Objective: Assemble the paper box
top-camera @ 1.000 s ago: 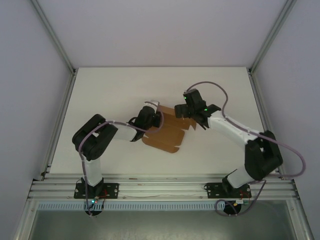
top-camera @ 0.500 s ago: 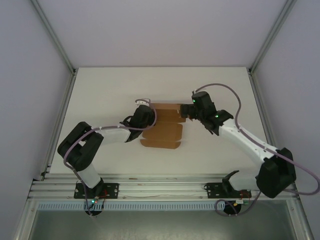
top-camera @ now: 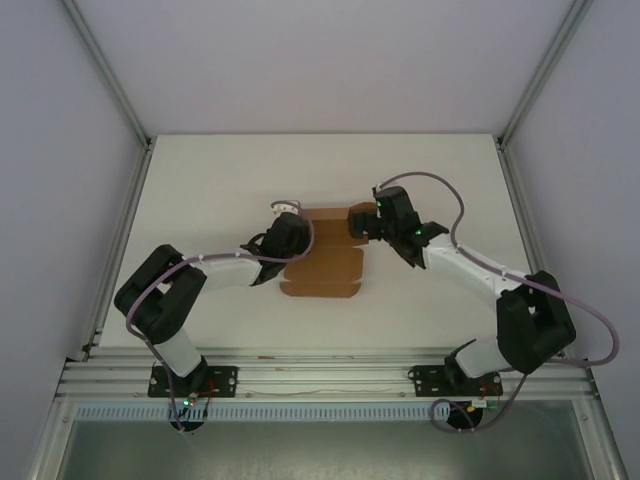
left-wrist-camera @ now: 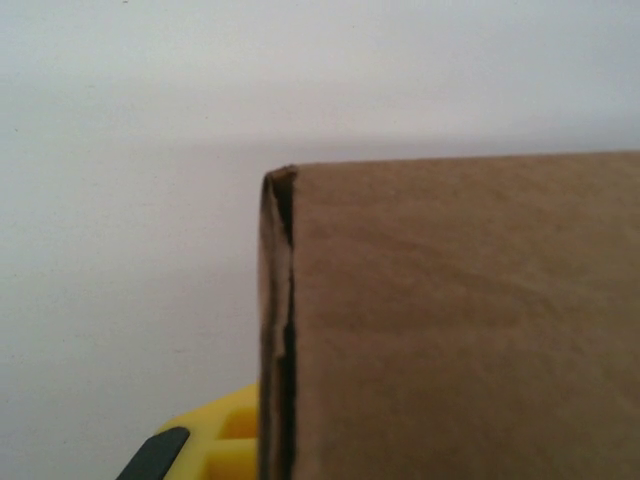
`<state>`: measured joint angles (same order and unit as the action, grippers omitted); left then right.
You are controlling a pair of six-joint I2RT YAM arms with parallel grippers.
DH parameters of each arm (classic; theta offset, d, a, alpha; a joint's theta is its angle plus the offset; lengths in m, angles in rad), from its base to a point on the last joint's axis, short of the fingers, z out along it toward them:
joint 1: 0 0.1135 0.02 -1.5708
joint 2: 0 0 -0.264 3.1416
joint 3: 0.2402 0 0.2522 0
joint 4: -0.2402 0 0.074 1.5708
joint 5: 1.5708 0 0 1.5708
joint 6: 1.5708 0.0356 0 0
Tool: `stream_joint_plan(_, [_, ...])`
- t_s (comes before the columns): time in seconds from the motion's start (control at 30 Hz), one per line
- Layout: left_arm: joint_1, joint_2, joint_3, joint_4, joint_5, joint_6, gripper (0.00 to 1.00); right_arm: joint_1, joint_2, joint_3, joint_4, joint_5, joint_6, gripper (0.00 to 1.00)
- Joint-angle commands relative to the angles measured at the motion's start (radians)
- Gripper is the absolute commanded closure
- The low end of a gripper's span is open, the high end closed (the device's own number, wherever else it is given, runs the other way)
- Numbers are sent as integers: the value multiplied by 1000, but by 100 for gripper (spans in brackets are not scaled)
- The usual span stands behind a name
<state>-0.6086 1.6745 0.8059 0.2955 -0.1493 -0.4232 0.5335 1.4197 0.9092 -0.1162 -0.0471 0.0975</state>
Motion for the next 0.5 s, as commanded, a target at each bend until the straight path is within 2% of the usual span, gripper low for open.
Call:
stream_joint_plan(0.0, [-17, -44, 4, 44, 40, -15, 100, 10, -59, -95, 300, -110, 51, 0])
stream_joint_plan(0.07, [-17, -48, 4, 40, 42, -25, 100, 10, -100, -146, 368, -127, 54, 0])
stream_joint_plan(0.13, [-17, -55, 5, 39, 48, -33, 100, 10, -139, -170, 364, -133, 44, 0])
stream_joint_plan(0.37, [-17, -96, 2, 20, 39, -56, 100, 10, -263, -224, 150, 41, 63, 0])
stream_joint_plan(0.47, [-17, -121, 17, -23, 32, -58, 100, 10, -361, -258, 65, 81, 68, 0])
